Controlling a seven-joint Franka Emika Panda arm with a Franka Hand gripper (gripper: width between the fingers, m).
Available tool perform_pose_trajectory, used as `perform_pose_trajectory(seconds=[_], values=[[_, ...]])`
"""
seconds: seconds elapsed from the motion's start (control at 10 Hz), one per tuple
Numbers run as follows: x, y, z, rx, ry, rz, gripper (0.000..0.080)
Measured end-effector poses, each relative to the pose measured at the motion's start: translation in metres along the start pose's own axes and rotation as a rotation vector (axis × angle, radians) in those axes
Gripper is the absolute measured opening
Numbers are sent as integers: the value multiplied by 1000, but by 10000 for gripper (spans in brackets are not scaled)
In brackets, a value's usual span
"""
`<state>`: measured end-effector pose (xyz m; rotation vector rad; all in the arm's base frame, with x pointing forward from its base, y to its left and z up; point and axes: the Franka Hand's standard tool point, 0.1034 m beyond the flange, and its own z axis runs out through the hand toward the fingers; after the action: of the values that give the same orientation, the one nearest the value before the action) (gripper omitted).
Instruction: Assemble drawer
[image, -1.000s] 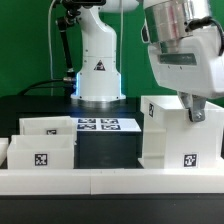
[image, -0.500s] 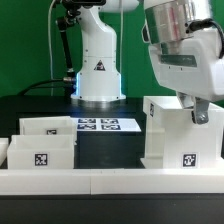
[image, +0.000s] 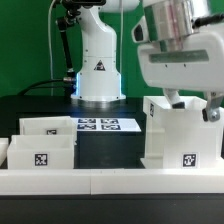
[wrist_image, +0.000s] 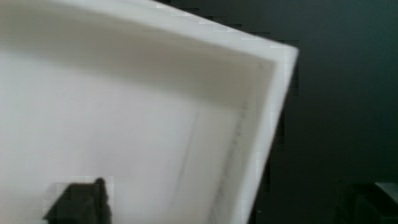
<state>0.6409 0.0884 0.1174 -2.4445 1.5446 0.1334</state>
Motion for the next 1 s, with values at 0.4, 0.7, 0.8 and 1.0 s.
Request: perform_pose_trajectory(seconds=[0.4,0.7,0.8,1.0], values=[[6,13,-26,36,12,-213,649],[7,17,-24,27,13,-353,649],[10,23,-26,-3,-2,-530,649],[27,32,-30,-39,-2,-835,649]])
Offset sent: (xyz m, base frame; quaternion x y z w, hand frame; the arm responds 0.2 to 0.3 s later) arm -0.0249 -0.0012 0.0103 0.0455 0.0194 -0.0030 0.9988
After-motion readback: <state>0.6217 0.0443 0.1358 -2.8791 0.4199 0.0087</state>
